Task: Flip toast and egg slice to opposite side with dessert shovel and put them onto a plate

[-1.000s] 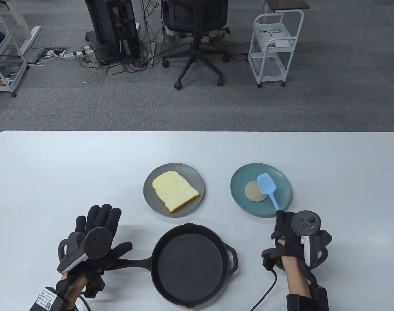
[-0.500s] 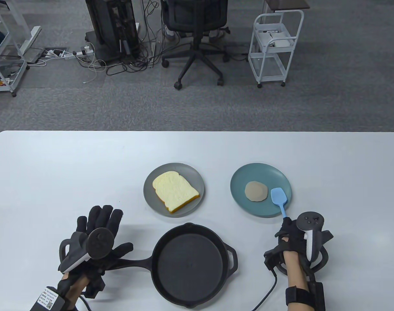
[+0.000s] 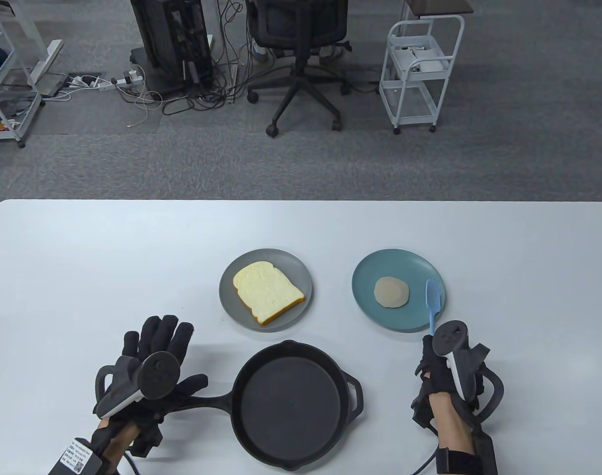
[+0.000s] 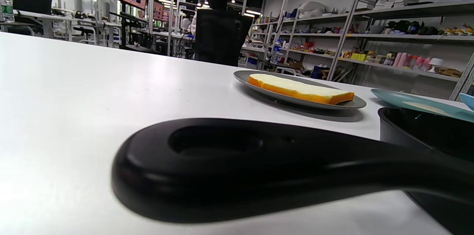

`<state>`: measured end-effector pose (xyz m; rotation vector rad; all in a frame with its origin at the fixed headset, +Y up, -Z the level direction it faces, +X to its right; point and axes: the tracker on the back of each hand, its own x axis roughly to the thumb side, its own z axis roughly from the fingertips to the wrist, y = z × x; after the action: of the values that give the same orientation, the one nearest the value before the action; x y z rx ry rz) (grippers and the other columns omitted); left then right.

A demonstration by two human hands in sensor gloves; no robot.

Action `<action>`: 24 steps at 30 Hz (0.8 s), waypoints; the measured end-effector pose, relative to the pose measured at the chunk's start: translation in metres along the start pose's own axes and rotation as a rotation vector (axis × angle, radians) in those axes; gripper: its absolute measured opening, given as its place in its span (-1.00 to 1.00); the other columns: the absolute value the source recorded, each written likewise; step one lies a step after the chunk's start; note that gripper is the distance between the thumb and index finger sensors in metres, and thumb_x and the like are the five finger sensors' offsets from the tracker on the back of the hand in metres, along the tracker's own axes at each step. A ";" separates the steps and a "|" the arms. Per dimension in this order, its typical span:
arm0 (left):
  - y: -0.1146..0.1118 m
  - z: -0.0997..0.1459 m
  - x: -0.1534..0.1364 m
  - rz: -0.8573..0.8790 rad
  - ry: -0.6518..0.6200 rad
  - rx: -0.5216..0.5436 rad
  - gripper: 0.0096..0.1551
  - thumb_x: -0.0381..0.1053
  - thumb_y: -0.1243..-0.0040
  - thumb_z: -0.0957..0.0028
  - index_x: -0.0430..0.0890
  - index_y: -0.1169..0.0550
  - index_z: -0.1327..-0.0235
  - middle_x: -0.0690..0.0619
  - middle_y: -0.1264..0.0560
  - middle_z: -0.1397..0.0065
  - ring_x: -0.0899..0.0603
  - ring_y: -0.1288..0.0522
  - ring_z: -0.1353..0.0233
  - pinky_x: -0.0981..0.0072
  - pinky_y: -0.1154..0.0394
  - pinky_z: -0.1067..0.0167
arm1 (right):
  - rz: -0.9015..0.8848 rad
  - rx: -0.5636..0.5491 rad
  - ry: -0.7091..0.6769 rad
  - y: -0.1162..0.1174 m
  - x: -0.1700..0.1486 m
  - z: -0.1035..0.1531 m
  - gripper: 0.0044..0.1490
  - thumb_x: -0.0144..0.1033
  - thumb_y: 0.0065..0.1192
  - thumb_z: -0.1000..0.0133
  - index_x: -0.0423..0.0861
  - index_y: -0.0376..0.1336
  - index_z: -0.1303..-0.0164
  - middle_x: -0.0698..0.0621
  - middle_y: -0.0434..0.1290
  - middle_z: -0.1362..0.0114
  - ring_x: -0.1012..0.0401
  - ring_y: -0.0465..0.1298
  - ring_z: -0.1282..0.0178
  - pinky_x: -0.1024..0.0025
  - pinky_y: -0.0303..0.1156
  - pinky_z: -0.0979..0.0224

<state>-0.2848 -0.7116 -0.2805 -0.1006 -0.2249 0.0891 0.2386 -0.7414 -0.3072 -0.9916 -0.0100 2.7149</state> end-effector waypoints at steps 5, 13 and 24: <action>-0.001 0.000 0.001 -0.009 -0.002 -0.008 0.26 0.59 0.14 0.34 0.09 0.14 -0.61 -0.10 0.23 -0.77 -0.41 0.27 -0.73 -0.43 0.29 -0.54 | -0.007 -0.008 -0.001 -0.005 -0.005 0.002 -0.13 0.21 0.13 -0.05 -0.08 0.27 -0.46 -0.04 0.64 -0.34 -0.03 0.64 -0.27 0.03 0.52 -0.23; -0.001 0.000 0.003 -0.018 -0.005 -0.013 0.26 0.59 0.14 0.34 0.09 0.14 -0.61 -0.10 0.22 -0.77 -0.41 0.27 -0.73 -0.43 0.29 -0.54 | -0.035 -0.101 -0.089 -0.022 0.005 0.020 -0.13 0.23 0.15 -0.04 -0.07 0.29 -0.45 -0.06 0.62 -0.38 -0.05 0.62 -0.31 0.00 0.50 -0.25; -0.001 0.000 0.002 -0.008 0.000 -0.013 0.26 0.59 0.14 0.34 0.10 0.14 -0.61 -0.10 0.22 -0.77 -0.41 0.28 -0.73 -0.42 0.29 -0.54 | -0.121 -0.025 -0.423 -0.033 0.108 0.084 -0.12 0.27 0.15 -0.04 -0.06 0.30 -0.45 -0.07 0.59 -0.43 -0.07 0.59 -0.36 -0.02 0.49 -0.27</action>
<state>-0.2827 -0.7127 -0.2803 -0.1127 -0.2263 0.0795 0.1133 -0.6775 -0.3076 -0.3919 -0.1744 2.7604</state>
